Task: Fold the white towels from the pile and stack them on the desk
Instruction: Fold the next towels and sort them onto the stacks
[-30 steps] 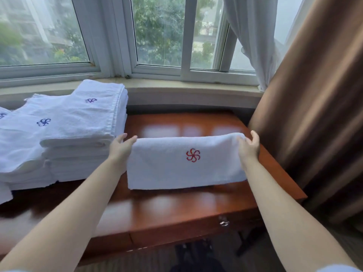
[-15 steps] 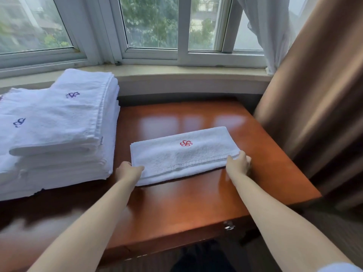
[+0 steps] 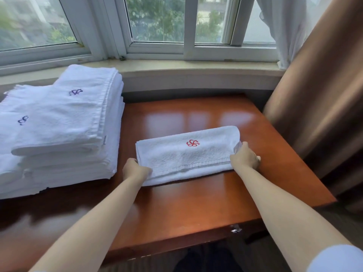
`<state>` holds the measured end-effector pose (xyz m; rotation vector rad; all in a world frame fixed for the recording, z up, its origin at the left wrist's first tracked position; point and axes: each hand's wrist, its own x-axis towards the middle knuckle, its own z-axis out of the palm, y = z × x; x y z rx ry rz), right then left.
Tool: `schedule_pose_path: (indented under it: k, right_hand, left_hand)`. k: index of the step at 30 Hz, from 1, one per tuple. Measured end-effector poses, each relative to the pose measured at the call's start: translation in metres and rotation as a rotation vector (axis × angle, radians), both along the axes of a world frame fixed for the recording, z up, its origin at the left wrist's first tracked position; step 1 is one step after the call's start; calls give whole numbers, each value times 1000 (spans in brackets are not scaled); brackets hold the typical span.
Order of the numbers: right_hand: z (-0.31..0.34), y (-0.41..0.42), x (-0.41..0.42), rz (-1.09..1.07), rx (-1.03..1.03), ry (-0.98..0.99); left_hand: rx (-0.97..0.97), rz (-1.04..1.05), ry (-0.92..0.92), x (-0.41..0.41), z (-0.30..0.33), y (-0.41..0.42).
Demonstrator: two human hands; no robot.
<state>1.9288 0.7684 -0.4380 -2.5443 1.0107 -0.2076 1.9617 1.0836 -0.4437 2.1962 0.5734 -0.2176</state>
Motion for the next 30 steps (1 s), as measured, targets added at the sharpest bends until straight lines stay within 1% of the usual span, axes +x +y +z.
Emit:
schedule_pose_path:
  k: [2, 4, 8, 11, 13, 14, 16, 17, 18, 19, 20, 22, 24, 26, 28, 30]
  right_hand:
    - [3, 5, -10, -1, -25, 85]
    - [2, 7, -25, -26, -44, 123]
    - [0, 4, -57, -37, -166, 180]
    - [-2, 0, -74, -101, -218, 104]
    - [-3, -1, -78, -97, -230, 36]
    - [-2, 1, -79, -82, -193, -23]
    - [1, 8, -77, -106, -14, -183]
    - [2, 12, -76, -117, 66, -227]
    - [3, 16, -75, -125, 96, -242]
    - [1, 15, -74, -131, 108, -225]
    - [0, 17, -73, -153, 173, -232]
    - [-1, 18, -71, -144, 196, -223]
    - [-3, 16, -68, -186, 214, -186]
    - [0, 14, -65, -286, 254, -117]
    - [2, 10, -61, -376, 307, -77]
    - [-1, 7, -57, -419, 378, -138]
  left_hand:
    - [-18, 31, -47, -3, -1, 2]
    - [-14, 6, -67, -8, 0, 5]
    - [-16, -43, -78, -20, 2, 9]
    - [65, -47, -122, -29, 0, 9]
    - [98, -68, -140, -34, -1, 7]
    - [93, -74, -137, -36, -2, 5]
    - [80, -71, -123, -38, -2, 1]
    - [68, -59, -115, -38, -2, 0]
    - [48, -43, -104, -37, -1, -1]
    - [34, -31, -88, -36, -2, -3]
    - [21, -15, -70, -36, -2, -5]
    - [-21, 59, -73, -36, -2, -10]
    - [-111, 178, -124, -36, 1, -17]
    - [-230, 248, -137, -34, 2, -20]
    - [-311, 241, -86, -31, 2, -21]
    - [-237, 178, -62, -28, 5, -19]
